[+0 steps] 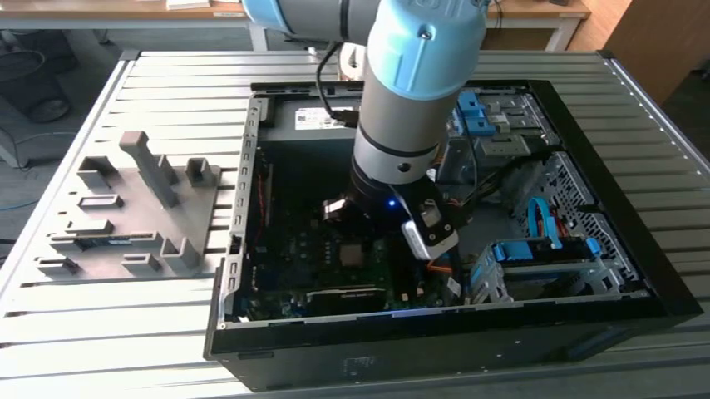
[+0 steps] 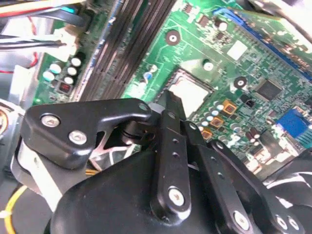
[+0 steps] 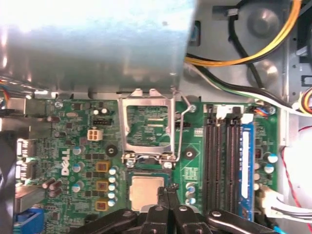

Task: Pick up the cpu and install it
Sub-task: 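Place the cpu into insertion slot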

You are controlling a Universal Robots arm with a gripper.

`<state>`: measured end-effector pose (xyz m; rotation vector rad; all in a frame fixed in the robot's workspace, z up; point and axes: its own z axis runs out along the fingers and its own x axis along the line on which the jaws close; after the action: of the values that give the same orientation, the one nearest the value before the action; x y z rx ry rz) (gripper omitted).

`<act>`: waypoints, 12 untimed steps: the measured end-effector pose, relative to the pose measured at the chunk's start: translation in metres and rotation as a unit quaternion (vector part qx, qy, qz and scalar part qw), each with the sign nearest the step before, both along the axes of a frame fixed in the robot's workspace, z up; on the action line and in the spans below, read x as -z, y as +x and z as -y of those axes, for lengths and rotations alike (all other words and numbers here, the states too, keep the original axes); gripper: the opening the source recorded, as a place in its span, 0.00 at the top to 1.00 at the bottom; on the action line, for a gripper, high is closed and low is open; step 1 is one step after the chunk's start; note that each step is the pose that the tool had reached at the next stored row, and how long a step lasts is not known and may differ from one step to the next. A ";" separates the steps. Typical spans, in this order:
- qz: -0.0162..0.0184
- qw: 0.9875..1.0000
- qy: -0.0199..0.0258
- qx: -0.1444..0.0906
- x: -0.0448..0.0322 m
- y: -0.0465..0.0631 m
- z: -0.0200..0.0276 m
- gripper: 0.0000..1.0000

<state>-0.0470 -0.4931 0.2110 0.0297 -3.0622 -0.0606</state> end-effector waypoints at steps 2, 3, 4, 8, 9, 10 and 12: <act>-0.001 1.000 0.001 0.000 -0.0016 0.004 0.0000 0.90; -0.002 1.000 0.002 0.000 -0.0029 0.005 0.0000 0.90; -0.002 1.000 0.002 0.000 -0.0047 0.006 0.0000 0.90; -0.002 1.000 0.002 0.000 -0.0180 0.008 0.0000 0.90; -0.002 1.000 0.002 0.000 -0.0225 0.008 0.0000 0.90; -0.002 1.000 0.002 0.000 -0.0273 0.008 0.0000 0.90; -0.002 1.000 0.002 0.000 -0.0363 0.008 0.0000 0.90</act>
<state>-0.0393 -0.4931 0.2474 0.0299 -3.0580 -0.0677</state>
